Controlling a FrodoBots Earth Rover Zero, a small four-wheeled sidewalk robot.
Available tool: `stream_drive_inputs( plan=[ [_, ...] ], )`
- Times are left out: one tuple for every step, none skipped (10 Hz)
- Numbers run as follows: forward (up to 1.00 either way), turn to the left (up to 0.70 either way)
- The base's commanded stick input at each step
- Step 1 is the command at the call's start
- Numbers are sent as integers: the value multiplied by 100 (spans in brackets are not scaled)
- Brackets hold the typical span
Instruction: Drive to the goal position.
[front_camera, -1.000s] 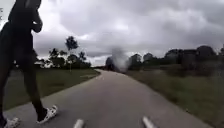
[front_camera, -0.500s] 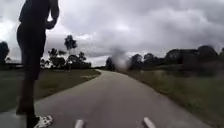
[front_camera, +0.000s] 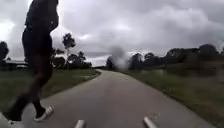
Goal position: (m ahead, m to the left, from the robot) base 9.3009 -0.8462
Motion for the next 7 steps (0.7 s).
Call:
stream_drive_inputs(
  plan=[
    [70, 0],
    [70, 0],
    [70, 0],
    [70, 0],
    [70, 0],
    [70, 0],
    [70, 0]
  ],
)
